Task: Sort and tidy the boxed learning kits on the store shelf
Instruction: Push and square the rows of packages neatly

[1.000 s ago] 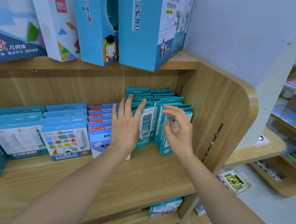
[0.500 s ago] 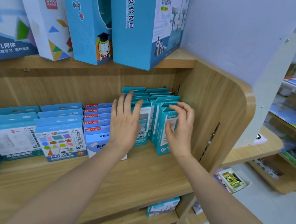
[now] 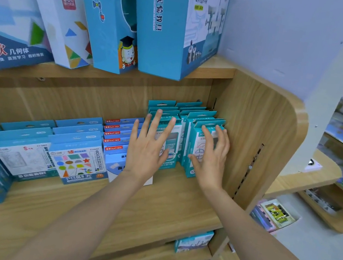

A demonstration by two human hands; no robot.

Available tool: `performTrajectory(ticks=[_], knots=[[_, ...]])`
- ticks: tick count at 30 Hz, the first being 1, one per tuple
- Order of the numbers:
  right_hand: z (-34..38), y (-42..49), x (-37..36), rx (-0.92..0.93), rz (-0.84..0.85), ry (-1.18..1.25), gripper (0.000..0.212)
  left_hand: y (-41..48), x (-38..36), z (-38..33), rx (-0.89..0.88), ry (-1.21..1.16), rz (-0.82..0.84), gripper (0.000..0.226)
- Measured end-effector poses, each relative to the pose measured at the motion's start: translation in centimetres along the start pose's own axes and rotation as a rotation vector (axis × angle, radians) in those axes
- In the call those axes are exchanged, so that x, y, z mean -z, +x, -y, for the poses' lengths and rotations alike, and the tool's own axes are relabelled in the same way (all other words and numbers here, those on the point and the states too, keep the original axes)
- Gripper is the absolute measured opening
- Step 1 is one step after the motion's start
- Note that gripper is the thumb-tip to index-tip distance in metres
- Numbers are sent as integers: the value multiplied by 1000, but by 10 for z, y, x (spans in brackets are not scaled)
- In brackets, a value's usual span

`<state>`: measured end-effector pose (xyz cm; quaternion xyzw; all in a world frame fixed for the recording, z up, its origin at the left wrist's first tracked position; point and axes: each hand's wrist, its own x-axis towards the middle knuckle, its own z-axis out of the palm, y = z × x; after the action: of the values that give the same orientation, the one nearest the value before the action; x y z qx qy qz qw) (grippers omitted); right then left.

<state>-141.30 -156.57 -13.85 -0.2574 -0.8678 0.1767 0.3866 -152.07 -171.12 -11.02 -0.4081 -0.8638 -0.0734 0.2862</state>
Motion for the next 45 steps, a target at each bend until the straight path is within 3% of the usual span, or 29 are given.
performTrajectory(ticks=[15, 37, 45], knots=[[1, 2, 0, 22, -49, -46, 91, 2, -6, 5, -9, -36, 14, 85], [8, -5, 13, 27, -91, 16, 74, -5, 9, 2, -2, -53, -25, 84], [13, -10, -2, -81, 5, 36, 101, -6, 10, 5, 48, -47, 14, 91]])
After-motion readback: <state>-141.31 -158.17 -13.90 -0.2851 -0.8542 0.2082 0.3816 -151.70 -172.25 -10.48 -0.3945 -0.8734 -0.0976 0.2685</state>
